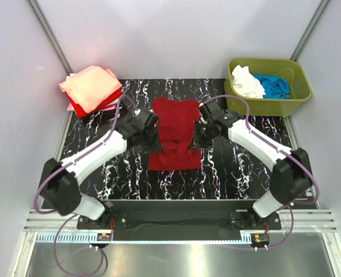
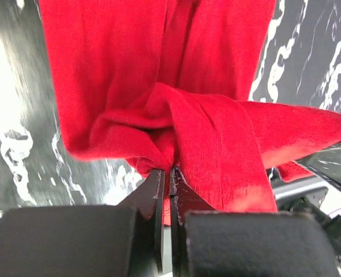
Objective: Fold and stack the t-shirts
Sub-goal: Fold the tshirt
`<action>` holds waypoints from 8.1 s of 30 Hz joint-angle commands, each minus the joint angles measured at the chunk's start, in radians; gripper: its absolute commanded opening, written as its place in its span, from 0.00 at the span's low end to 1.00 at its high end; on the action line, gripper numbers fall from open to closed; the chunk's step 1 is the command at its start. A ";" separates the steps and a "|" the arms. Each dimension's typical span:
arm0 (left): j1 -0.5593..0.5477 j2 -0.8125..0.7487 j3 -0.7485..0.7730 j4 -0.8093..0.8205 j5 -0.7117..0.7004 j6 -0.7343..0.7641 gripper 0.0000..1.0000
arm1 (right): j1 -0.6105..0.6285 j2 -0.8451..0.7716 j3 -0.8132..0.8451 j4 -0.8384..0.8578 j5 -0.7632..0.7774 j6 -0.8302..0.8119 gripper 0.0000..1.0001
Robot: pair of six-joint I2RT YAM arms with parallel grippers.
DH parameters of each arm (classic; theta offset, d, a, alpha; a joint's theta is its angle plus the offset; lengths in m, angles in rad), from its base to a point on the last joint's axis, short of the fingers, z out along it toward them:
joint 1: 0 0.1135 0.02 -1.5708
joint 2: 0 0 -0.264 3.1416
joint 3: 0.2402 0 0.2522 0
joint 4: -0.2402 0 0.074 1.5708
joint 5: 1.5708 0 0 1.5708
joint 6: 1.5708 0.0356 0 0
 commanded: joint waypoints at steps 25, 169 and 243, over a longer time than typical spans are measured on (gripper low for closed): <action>0.315 0.595 0.600 -0.193 0.208 0.345 0.33 | -0.230 0.449 0.385 -0.068 -0.084 -0.114 0.66; 0.241 0.165 -0.269 0.465 0.286 0.232 0.35 | -0.100 0.250 -0.074 0.237 0.007 -0.200 0.47; 0.011 -0.354 -0.147 -0.003 0.019 0.046 0.00 | -0.110 -0.286 -0.081 -0.104 0.031 0.012 0.00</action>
